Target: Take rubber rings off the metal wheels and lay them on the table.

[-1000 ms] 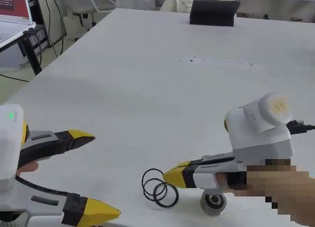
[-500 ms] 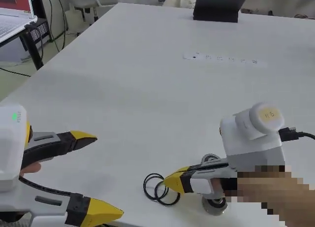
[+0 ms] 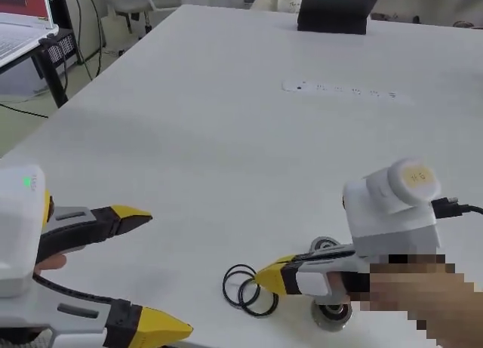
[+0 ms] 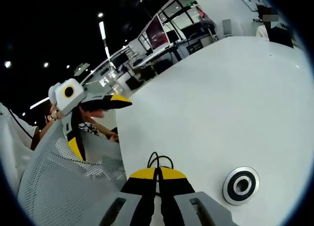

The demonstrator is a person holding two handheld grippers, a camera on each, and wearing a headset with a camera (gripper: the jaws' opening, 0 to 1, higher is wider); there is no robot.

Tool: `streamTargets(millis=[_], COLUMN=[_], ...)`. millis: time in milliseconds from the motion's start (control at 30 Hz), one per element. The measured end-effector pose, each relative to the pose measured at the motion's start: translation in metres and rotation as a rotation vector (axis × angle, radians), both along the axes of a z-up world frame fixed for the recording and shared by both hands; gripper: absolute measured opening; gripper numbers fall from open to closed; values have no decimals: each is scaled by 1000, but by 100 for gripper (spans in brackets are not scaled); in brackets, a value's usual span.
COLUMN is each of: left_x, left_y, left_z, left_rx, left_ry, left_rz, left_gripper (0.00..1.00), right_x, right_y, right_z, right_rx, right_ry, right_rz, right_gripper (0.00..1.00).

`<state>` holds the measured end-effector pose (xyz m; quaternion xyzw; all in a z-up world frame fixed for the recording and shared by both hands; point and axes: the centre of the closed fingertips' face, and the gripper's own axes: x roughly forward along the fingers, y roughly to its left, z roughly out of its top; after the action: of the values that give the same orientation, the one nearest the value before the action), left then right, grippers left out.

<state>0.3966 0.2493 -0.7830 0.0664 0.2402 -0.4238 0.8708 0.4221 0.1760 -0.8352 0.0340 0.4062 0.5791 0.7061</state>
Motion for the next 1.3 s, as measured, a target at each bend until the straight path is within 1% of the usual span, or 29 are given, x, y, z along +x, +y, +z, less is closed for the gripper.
streamTargets(millis=[167,367,500,667,767,833,1067,1300], left_x=[0,-1,-1,-1,-1,0,1,1], left_y=[0,0,0,1,1,2,3,3], left_z=[0,-1,-1,-2,-1,-1,-1,-1], left_rx=[-1,0,-1,2,2,1,0,1], left_ry=[3,6,7,10,9,8,6,6], left_rz=[2,2,1,1,4,7,15,16], left_gripper=[85,85,84,84,84,84,84,84], right_x=[1,2,3,1,1,1,3,0], right_y=[-1,-2,-2,-3,-3,-4,-4,-4], right_z=[-5,-7,-8,-11,-13,-14,-15,-15], right_rx=[-20,-30,-36,-60,-78,-87,-105,-108], right_ry=[-7,-15,-18,-43,-70,-79,-127,-128], right_rz=[-2,-9,-9,9,23,31,46,58], right_gripper=[0,0,2,3,4,5,6,8])
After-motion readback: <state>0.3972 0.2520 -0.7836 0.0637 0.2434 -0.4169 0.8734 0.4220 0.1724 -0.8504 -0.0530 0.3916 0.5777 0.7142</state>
